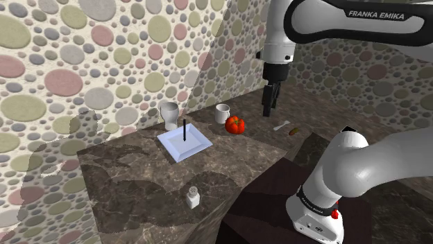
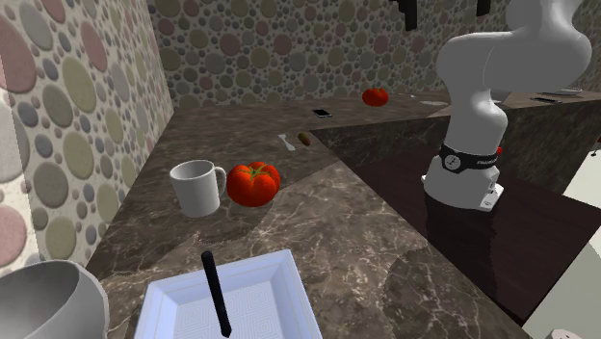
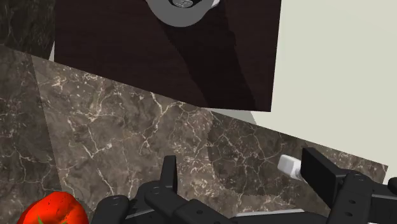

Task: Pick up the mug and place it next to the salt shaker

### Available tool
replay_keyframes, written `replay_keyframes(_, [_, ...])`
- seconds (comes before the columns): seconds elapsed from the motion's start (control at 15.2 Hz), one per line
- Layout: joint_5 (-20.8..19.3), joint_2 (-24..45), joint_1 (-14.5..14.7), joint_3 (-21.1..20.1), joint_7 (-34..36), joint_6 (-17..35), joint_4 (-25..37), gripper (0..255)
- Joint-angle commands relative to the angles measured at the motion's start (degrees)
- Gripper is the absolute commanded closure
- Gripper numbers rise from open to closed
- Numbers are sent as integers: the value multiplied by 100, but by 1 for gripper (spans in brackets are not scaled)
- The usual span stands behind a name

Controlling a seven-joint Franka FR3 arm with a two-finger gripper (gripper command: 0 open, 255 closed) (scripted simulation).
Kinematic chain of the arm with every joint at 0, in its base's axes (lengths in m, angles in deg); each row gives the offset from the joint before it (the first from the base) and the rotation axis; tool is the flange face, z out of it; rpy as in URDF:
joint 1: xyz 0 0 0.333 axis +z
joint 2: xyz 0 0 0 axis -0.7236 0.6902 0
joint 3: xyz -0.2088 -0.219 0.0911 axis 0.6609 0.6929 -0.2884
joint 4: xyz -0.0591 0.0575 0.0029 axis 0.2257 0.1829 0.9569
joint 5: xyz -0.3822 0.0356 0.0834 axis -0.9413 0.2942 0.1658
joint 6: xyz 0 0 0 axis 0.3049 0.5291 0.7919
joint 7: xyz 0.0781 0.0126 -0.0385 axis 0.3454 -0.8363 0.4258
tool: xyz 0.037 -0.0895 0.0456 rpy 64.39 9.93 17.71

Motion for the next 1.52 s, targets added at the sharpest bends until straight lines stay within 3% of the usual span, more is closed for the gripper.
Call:
replay_keyframes(0.0, [0,0,0,0,0,0,0,0])
replay_keyframes(0.79, [-586,1837,-273,775,-1167,1882,157,0])
replay_keyframes(1.45, [-497,3809,-427,1284,-2121,3063,1133,0])
